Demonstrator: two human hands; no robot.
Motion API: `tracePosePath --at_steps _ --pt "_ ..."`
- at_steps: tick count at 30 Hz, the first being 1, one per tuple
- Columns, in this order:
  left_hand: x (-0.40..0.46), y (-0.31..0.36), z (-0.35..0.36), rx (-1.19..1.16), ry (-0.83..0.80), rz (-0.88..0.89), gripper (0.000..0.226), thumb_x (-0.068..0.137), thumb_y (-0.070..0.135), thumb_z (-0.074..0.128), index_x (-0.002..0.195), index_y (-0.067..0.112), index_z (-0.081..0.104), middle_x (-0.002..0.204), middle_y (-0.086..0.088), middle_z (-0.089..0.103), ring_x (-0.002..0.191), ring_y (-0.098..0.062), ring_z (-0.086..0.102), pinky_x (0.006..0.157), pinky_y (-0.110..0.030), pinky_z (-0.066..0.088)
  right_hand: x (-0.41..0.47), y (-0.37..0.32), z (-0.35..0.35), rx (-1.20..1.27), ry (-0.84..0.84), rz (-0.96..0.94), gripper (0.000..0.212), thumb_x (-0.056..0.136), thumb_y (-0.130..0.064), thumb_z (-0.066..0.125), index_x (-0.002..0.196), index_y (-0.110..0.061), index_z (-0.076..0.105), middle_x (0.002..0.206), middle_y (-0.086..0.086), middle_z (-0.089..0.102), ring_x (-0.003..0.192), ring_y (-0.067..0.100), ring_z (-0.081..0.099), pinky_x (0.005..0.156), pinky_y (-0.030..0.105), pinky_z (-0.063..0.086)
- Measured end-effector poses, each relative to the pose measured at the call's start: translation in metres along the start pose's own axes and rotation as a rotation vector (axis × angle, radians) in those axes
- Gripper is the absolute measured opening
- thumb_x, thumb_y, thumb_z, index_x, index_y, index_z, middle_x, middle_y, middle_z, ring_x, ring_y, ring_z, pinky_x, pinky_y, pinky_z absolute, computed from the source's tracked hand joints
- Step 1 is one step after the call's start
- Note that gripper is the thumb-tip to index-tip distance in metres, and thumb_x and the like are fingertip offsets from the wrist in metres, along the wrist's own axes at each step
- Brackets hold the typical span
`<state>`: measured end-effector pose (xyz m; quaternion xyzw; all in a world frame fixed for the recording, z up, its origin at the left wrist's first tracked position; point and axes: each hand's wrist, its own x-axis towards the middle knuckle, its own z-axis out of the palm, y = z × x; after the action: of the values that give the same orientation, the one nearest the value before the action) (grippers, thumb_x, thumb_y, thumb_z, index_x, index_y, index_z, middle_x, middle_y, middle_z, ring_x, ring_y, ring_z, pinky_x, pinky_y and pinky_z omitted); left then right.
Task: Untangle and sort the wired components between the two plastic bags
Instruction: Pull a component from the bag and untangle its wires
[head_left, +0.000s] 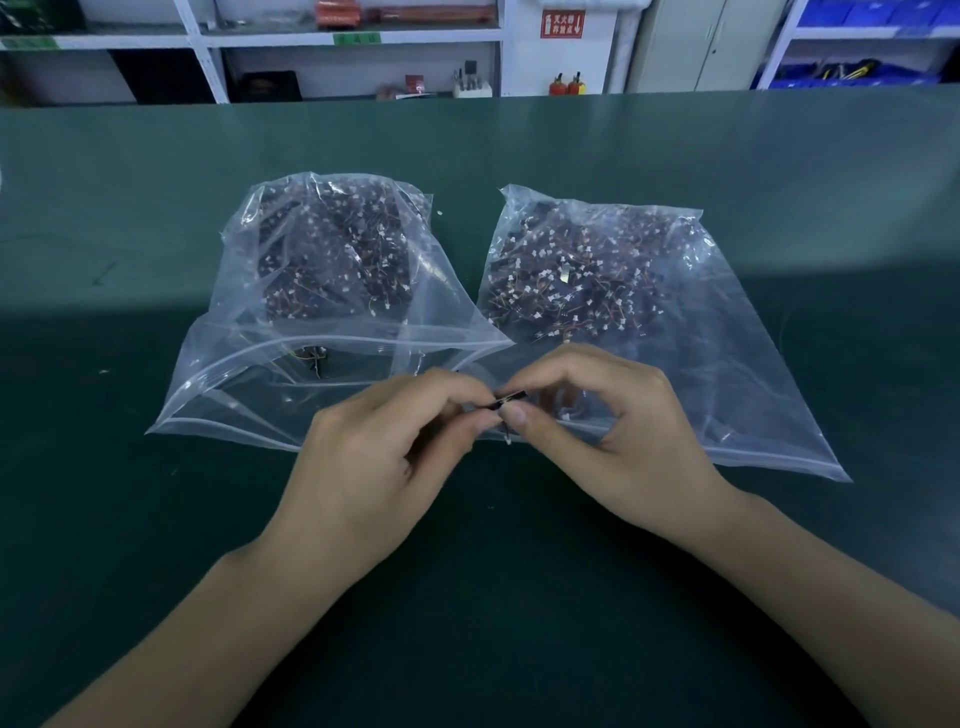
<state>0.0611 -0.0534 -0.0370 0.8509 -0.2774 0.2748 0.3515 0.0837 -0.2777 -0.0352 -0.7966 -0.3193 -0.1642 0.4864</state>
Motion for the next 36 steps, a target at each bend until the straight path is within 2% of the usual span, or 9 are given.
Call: tracePosePath --at_steps 5,10,18,23,33,36 --pt "0.0011 0.0014 0.0011 -0.025 0.024 -0.064 0.014 0.103 0.035 0.066 0.107 0.022 0.07 0.079 0.014 0.065 0.068 -0.011 0.064 0.061 -0.027 0.05 -0.0006 -0.0023 -0.0001 0.086 0.013 0.054 0.005 0.098 -0.016 0.074 0.096 -0.012 0.077 0.087 -0.008 0.072 0.081 0.018 0.065 0.077 0.022 0.047" --pt "0.0006 0.0001 0.0009 0.039 -0.014 -0.095 0.011 0.103 0.031 0.066 0.096 0.024 0.07 0.079 0.013 0.062 0.071 -0.015 0.061 0.06 -0.037 0.049 0.0 -0.0025 -0.0006 0.163 0.027 0.132 0.006 0.098 -0.019 0.074 0.094 -0.015 0.075 0.084 -0.005 0.073 0.078 0.017 0.065 0.077 0.025 0.048" --pt "0.001 0.0007 -0.0004 0.016 -0.047 -0.059 0.014 0.102 0.024 0.066 0.09 0.021 0.071 0.078 0.013 0.061 0.073 -0.015 0.059 0.059 -0.038 0.047 -0.001 -0.0024 -0.0009 0.131 -0.011 0.125 0.005 0.097 -0.012 0.076 0.094 -0.016 0.076 0.086 -0.01 0.072 0.08 0.011 0.066 0.078 0.017 0.046" --pt "0.0014 0.0019 -0.0009 0.02 -0.037 -0.06 0.014 0.1 0.023 0.066 0.086 0.022 0.068 0.077 0.014 0.058 0.071 -0.012 0.057 0.06 -0.035 0.046 -0.0007 -0.0047 0.0006 0.132 -0.017 0.141 0.004 0.097 -0.014 0.075 0.094 -0.017 0.076 0.085 -0.01 0.073 0.081 0.014 0.066 0.077 0.019 0.047" --pt "0.0009 0.0033 -0.0009 0.033 -0.056 -0.074 0.014 0.098 0.022 0.066 0.085 0.02 0.066 0.075 0.014 0.056 0.07 -0.013 0.056 0.058 -0.036 0.045 -0.0009 -0.004 0.0003 0.137 -0.034 0.156 0.004 0.097 -0.015 0.076 0.095 -0.017 0.077 0.087 -0.01 0.074 0.082 0.015 0.066 0.078 0.019 0.046" --pt "0.001 0.0035 -0.0022 0.027 -0.052 -0.079 0.014 0.097 0.024 0.064 0.084 0.021 0.065 0.075 0.015 0.056 0.07 -0.011 0.055 0.058 -0.032 0.044 -0.0011 -0.0038 0.0006 0.131 -0.035 0.156 0.003 0.097 -0.015 0.076 0.095 -0.016 0.078 0.089 -0.008 0.075 0.084 0.018 0.067 0.078 0.021 0.048"
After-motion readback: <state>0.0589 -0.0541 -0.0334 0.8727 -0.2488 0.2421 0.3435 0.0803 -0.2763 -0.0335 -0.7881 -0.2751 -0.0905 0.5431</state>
